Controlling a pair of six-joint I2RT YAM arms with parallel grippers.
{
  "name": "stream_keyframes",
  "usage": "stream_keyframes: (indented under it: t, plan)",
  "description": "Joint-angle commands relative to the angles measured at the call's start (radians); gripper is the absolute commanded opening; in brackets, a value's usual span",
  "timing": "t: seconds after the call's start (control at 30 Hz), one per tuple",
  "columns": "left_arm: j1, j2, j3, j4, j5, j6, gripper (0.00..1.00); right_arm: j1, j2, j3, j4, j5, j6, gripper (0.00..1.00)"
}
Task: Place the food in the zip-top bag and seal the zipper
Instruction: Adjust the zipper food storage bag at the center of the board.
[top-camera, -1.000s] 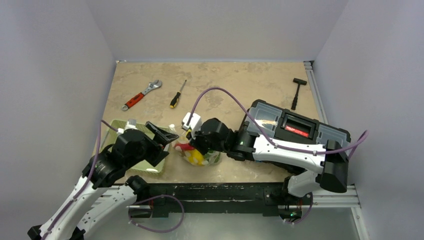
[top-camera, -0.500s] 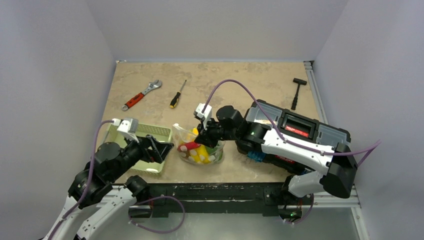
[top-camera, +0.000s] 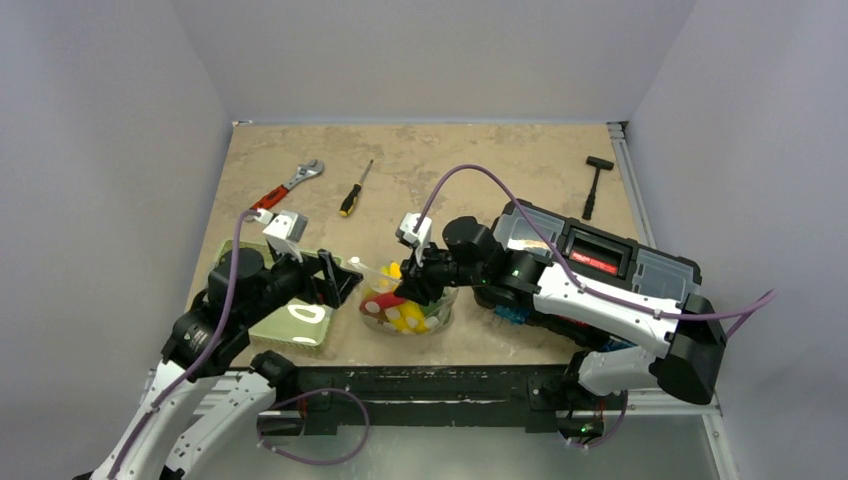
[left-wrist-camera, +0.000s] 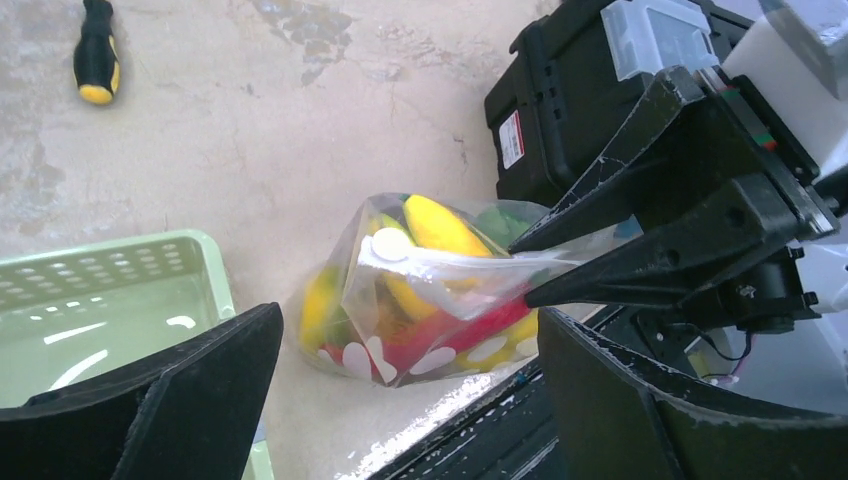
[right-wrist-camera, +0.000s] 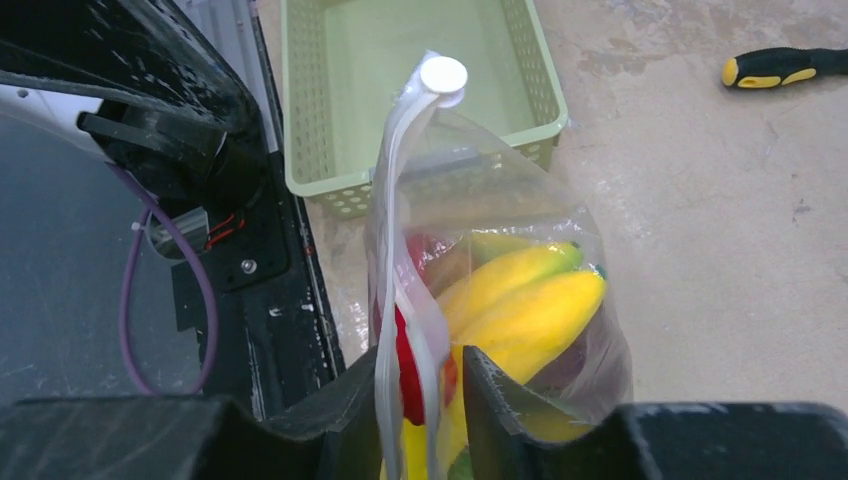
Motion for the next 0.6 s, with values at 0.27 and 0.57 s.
stream_keyframes:
  t: [0.27, 0.57]
  plan:
    - [0.009, -0.125, -0.209, 0.196, 0.050, -0.226, 0.95, -0.005, 0.039, 0.095, -0.058, 0.087, -0.028, 0.68]
    - [0.010, -0.188, -0.267, 0.194, 0.069, -0.191, 0.84, -0.004, 0.075, 0.123, -0.060, -0.015, -0.043, 0.86]
